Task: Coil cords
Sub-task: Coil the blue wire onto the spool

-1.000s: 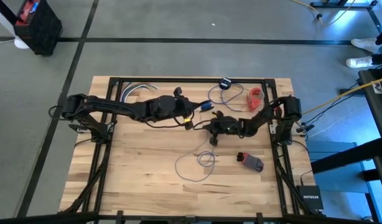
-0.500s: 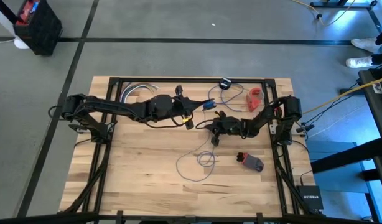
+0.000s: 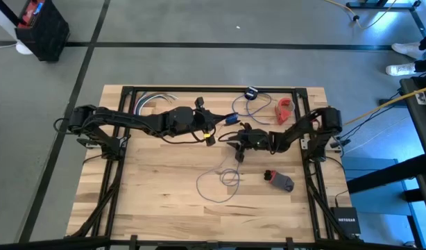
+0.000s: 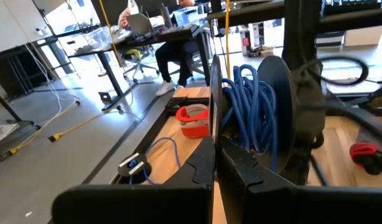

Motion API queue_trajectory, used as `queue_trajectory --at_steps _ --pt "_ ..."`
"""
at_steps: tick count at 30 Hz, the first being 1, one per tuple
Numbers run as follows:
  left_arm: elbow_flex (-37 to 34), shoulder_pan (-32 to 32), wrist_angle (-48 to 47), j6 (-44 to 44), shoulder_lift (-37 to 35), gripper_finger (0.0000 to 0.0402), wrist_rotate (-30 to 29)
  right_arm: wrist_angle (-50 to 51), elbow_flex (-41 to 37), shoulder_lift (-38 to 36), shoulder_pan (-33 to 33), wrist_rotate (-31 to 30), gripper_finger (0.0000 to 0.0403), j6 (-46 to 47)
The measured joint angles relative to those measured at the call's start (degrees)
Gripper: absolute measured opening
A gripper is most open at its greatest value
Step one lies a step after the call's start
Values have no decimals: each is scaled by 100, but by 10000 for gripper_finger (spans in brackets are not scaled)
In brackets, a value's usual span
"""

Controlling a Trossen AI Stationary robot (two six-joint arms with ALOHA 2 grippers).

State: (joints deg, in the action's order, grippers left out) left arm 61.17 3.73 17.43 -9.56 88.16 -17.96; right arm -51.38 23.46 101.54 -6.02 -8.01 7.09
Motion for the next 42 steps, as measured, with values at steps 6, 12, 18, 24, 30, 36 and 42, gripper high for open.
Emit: queue_trajectory --at_steps 6,12,18,24,30,36,42 --pt "0 2 -43 15 0 0 -2 462 0 -685 0 112 142 -270" --pt "0 3 81 46 0 0 -1 -966 128 -397 4 219 142 -354" --pt "2 7 183 83 0 0 -2 -1683 851 469 180 303 143 -709" --pt "2 7 144 81 0 0 -2 -1598 1342 866 359 -444 142 -1167" --pt "2 7 110 70 0 0 -2 -1562 1182 857 344 -663 68 -1198" --pt "2 7 170 63 0 0 -2 -1603 1118 855 339 -645 14 -1209" --pt "2 0 170 63 0 0 -2 -1578 1117 854 339 -640 16 -1340"
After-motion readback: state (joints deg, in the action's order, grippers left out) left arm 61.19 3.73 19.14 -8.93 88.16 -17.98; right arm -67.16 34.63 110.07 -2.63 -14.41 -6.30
